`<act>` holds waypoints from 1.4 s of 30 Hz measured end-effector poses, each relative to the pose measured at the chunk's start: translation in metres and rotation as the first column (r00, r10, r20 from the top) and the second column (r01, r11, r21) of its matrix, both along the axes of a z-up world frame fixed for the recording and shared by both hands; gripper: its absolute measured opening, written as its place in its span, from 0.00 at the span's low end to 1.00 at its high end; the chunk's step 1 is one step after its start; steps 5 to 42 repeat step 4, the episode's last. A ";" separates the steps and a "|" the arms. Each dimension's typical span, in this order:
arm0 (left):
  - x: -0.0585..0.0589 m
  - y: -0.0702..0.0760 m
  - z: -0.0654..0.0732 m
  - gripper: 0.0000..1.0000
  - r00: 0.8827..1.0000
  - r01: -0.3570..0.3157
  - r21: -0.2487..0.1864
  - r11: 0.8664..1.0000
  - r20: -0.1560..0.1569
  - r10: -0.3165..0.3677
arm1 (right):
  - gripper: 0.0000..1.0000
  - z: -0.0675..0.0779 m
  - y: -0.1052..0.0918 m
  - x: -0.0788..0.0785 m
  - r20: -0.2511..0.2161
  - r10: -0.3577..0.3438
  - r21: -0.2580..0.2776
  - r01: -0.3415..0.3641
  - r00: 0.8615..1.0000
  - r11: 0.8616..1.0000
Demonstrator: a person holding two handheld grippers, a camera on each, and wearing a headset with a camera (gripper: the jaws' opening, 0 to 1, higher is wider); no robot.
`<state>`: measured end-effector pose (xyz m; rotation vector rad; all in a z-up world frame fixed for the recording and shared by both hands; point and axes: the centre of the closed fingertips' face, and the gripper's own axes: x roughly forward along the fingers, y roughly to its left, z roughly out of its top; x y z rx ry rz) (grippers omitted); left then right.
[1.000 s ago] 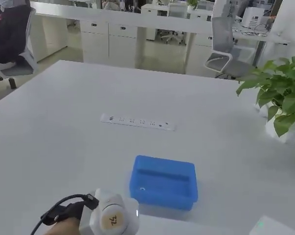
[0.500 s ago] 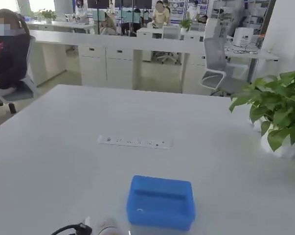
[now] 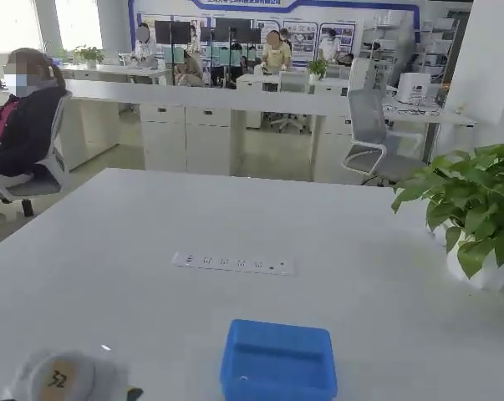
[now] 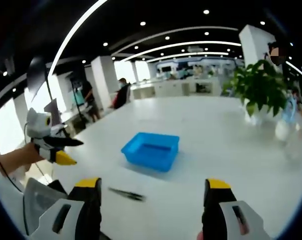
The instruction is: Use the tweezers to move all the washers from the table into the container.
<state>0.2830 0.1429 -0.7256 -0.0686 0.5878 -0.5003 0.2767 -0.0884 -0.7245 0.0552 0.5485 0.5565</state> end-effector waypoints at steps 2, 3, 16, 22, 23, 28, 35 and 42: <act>-0.001 0.016 0.015 0.99 0.994 -0.098 -0.007 0.995 0.042 0.098 | 0.85 0.001 -0.002 0.000 0.006 -0.018 0.003 0.018 1.000 1.000; -0.003 0.021 0.018 0.99 0.992 -0.119 -0.003 0.993 0.052 0.119 | 0.87 0.001 -0.004 0.001 0.007 -0.035 0.007 0.035 0.999 0.999; -0.005 0.027 0.023 0.99 0.988 -0.141 0.000 0.990 0.068 0.141 | 0.89 0.000 -0.005 0.002 0.006 -0.046 0.012 0.045 0.999 0.999; -0.005 0.027 0.023 0.99 0.988 -0.141 0.000 0.990 0.068 0.141 | 0.89 0.000 -0.005 0.002 0.006 -0.046 0.012 0.045 0.999 0.999; -0.005 0.027 0.023 0.99 0.988 -0.141 0.000 0.990 0.068 0.141 | 0.89 0.000 -0.005 0.002 0.006 -0.046 0.012 0.045 0.999 0.999; -0.005 0.027 0.023 0.99 0.988 -0.141 0.000 0.990 0.068 0.141 | 0.89 0.000 -0.005 0.002 0.006 -0.046 0.012 0.045 0.999 0.999; -0.005 0.027 0.023 0.99 0.988 -0.141 0.000 0.990 0.068 0.141 | 0.89 0.000 -0.005 0.002 0.006 -0.046 0.012 0.045 0.999 0.999; -0.005 0.027 0.023 0.99 0.988 -0.141 0.000 0.990 0.068 0.141 | 0.89 0.000 -0.005 0.002 0.006 -0.046 0.012 0.045 0.999 0.999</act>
